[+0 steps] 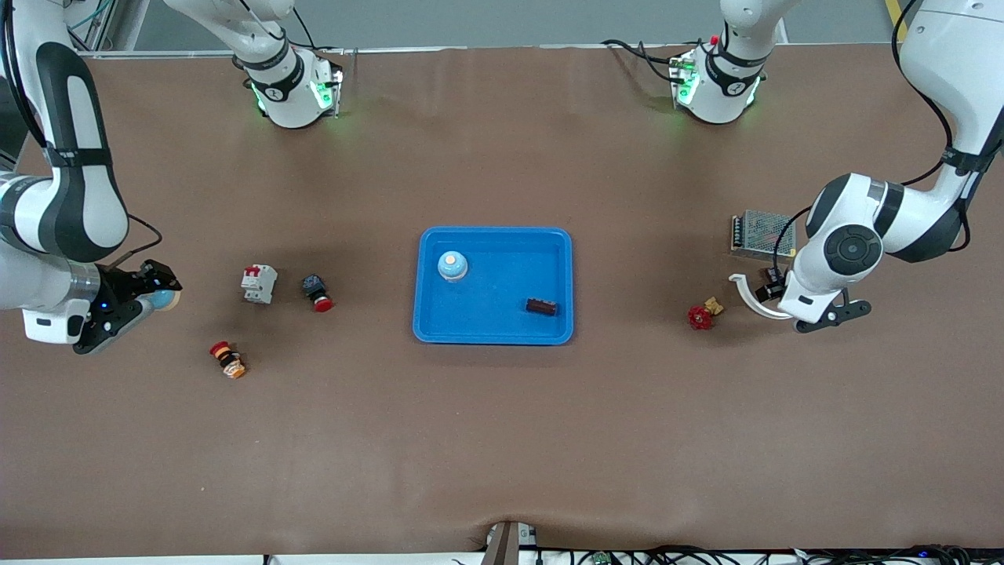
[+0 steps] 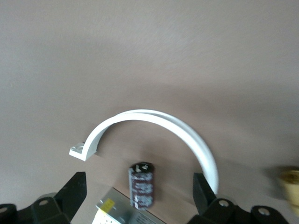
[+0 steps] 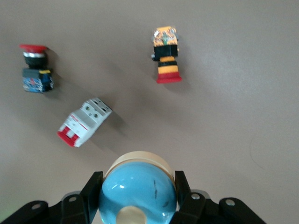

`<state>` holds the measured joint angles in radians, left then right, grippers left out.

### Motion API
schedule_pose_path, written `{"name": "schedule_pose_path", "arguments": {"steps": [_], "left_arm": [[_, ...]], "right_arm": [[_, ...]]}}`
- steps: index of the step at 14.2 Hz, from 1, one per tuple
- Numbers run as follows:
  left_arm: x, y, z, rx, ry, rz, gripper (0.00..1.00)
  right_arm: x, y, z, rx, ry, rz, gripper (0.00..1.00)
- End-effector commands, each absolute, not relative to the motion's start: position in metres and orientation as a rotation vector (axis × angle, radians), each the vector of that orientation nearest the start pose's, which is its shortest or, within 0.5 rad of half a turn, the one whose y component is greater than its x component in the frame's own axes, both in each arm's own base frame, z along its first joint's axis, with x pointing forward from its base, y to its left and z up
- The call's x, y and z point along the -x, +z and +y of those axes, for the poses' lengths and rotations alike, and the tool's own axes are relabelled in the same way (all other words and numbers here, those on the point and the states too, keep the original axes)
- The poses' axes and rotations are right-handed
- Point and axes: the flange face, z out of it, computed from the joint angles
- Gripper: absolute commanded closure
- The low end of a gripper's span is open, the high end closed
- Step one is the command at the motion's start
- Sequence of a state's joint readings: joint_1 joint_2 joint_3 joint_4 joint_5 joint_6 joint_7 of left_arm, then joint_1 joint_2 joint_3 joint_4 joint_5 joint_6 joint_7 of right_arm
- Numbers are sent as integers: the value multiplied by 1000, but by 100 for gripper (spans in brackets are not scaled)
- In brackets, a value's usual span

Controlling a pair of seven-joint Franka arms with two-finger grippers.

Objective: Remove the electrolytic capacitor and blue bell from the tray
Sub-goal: 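Lower the capacitor beside the white arch and open the left gripper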

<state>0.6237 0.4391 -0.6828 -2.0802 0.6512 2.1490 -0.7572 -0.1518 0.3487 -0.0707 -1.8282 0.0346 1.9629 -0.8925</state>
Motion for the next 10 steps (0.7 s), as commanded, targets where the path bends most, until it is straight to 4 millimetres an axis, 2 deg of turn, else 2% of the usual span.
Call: {"name": "schedule_pose_path", "arguments": {"steps": [1,3,5,7,8,10], "left_arm": [[-574,273,-25,2841,175,-496,0],[-581,290,-52,2844,208,-566,0],[-582,299,-89,2831,201,-695,0],[-579,311,-145,2848,207,-826,0],[-578,312,-164,2848,217,-880,0],[-578,309,-190,2826,235,-1004,0]], "right_arm": [[-576,312,-156,2835,213,-1034,58],[-564,291,-164,2843,187,-1047,58],[-556,276,-168,2855,146,-1078,58],[-549,262,-167,2872,114,-1088,58],[-546,256,-167,2879,102,-1090,58],[-543,250,-166,2884,93,-1091,58]]}}
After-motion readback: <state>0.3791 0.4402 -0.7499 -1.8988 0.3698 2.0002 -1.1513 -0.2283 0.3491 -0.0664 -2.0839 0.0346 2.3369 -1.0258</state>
